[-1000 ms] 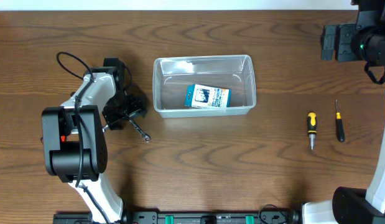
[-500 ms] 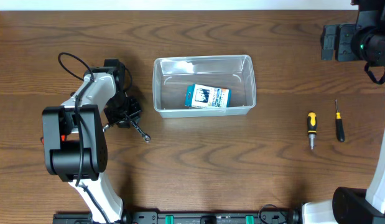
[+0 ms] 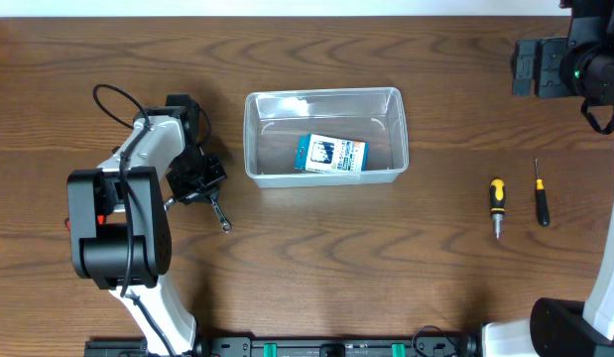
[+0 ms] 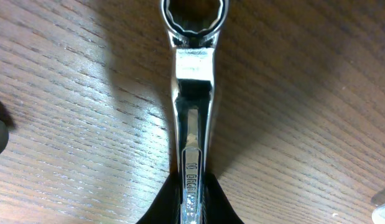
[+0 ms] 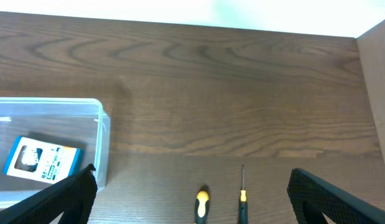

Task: Pack container
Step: 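Lower left gripper and grasp the silver wrench, then carry the wrench right and release it into the container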

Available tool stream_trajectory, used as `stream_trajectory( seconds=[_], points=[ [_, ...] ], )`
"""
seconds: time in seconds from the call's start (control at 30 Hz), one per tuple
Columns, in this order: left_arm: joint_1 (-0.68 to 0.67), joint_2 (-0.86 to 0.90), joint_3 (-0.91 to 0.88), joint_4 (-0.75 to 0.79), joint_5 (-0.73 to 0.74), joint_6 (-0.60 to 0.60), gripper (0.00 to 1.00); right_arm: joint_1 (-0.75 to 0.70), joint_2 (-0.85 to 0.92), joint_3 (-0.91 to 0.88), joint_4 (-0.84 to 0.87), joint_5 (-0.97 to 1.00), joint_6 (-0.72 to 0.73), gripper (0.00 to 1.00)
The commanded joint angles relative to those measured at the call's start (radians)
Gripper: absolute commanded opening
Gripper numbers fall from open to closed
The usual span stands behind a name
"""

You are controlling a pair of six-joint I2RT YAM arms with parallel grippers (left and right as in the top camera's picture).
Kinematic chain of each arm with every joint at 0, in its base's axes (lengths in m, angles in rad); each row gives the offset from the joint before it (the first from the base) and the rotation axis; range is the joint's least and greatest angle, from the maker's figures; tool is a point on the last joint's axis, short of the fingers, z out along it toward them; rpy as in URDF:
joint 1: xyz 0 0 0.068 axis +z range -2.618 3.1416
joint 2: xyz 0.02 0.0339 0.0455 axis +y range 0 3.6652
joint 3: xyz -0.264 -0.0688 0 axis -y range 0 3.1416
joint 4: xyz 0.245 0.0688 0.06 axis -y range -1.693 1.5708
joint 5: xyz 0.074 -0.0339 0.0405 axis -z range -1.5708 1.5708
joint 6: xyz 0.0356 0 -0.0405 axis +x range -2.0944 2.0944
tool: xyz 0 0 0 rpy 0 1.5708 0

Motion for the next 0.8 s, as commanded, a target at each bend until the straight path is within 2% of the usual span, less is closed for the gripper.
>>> stream_trajectory(
  seconds=[0.0, 0.23, 0.33, 0.4, 0.53, 0.63, 0.77],
  points=[
    [0.002, 0.036, 0.005, 0.005, 0.013, 0.037, 0.06, -0.004, 0.0, -0.005, 0.002, -0.003, 0.01, 0.99],
    [0.002, -0.142, 0.093, -0.059, 0.013, 0.106, 0.06, -0.004, 0.0, -0.005, 0.002, -0.004, 0.01, 0.99],
    [-0.008, -0.283, 0.142, -0.042, 0.013, 0.196, 0.06, -0.004, 0.0, -0.005, 0.002, -0.004, 0.01, 0.99],
    [-0.031, -0.372, 0.17, -0.013, 0.013, 0.323, 0.06, -0.004, 0.0, -0.004, 0.002, -0.003, 0.01, 0.99],
    [-0.129, -0.505, 0.188, 0.044, 0.013, 0.66, 0.06, -0.004, 0.0, -0.005, 0.002, -0.004, 0.01, 0.99],
    [-0.228, -0.539, 0.188, 0.077, 0.013, 0.904, 0.06, -0.004, 0.0, -0.004, 0.002, -0.004, 0.01, 0.99],
    [-0.349, -0.518, 0.188, 0.14, 0.013, 1.109, 0.06, -0.004, 0.0, -0.005, 0.002, -0.004, 0.01, 0.99]
  ],
)
